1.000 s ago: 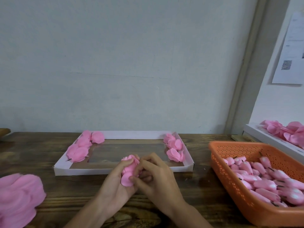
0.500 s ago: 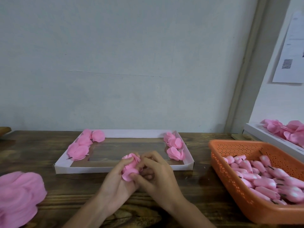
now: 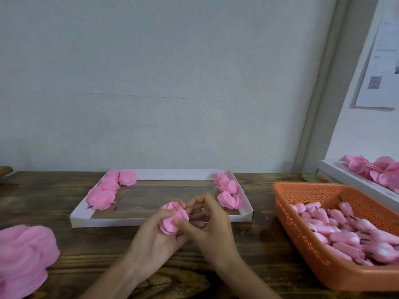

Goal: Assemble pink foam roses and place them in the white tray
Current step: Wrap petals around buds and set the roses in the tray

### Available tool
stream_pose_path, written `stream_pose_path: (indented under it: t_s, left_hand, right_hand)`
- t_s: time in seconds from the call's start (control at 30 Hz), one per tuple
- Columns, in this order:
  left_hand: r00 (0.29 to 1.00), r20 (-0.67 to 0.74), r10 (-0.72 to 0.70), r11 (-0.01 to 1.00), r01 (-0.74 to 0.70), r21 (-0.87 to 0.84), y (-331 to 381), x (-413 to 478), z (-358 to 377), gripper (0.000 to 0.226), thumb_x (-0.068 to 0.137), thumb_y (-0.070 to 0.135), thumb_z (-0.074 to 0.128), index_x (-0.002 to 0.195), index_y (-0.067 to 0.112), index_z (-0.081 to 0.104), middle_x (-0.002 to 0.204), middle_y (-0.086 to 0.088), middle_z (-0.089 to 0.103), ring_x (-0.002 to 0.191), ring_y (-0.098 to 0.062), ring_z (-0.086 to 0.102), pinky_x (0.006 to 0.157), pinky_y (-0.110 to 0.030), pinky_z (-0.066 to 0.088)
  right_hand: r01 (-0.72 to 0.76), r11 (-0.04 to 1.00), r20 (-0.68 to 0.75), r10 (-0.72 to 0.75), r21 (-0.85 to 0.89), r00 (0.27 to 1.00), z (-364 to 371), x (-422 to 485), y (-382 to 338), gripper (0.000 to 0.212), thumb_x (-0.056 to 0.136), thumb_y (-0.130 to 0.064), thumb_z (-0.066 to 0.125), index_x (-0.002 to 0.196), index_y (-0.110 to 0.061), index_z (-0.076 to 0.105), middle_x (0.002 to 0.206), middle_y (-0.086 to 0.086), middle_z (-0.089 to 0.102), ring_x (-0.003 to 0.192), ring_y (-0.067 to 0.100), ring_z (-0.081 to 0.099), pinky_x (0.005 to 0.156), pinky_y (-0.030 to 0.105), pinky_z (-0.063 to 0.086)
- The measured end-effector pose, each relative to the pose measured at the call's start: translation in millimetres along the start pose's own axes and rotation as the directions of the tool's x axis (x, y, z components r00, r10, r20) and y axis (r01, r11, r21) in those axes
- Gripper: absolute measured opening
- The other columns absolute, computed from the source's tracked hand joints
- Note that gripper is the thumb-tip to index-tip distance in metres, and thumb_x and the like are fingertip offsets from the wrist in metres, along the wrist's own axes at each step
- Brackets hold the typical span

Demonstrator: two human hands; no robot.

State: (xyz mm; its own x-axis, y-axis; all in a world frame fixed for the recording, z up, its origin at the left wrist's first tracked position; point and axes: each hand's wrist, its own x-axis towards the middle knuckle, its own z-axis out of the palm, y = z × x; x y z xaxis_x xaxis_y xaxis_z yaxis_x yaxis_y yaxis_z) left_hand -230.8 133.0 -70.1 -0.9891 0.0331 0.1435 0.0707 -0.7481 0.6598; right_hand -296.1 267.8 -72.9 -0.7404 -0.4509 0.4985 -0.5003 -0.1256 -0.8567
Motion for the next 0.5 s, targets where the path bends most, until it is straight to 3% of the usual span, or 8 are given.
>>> stream_pose_path:
  t_s: [0.17,0.33,0.5]
  left_hand:
    - [0.998,0.022,0.059,0.987,-0.061,0.147,-3.1,0.4,-7.1,0.068,0.073,-0.008,0.07,0.136,0.002,0.049,0.138,-0.039,0.056,0.124,-0.052,0.061,0.094,-0.046,0.059]
    - [0.998,0.039,0.055,0.99,-0.059,0.13,-4.4,2.1,-9.2,0.069,0.073,-0.009,0.064,0.14,0.002,0.05,0.131,-0.041,0.06,0.124,-0.052,0.062,0.091,-0.046,0.059]
    - [0.999,0.027,0.027,0.998,-0.028,0.057,-3.9,4.6,-9.8,0.066,0.076,0.005,0.075,0.138,0.005,0.052,0.138,-0.039,0.056,0.126,-0.051,0.06,0.093,-0.048,0.058]
  right_hand:
    - [0.055,0.994,-0.061,-0.061,-0.097,0.996,-1.4,1.8,1.6,0.022,0.077,-0.016,0.09,0.08,-0.018,0.068,0.081,-0.002,0.072,0.073,0.019,0.071,0.063,0.027,0.057]
    - [0.086,0.986,-0.113,-0.102,-0.142,0.988,-0.3,0.2,1.4,0.024,0.077,-0.018,0.09,0.076,-0.019,0.066,0.079,-0.004,0.067,0.071,0.021,0.068,0.065,0.039,0.06]
    - [0.094,0.987,-0.087,-0.106,-0.133,0.991,-1.6,-0.1,0.0,0.015,0.084,-0.017,0.085,0.08,-0.02,0.071,0.086,-0.008,0.067,0.079,0.017,0.068,0.066,0.023,0.055]
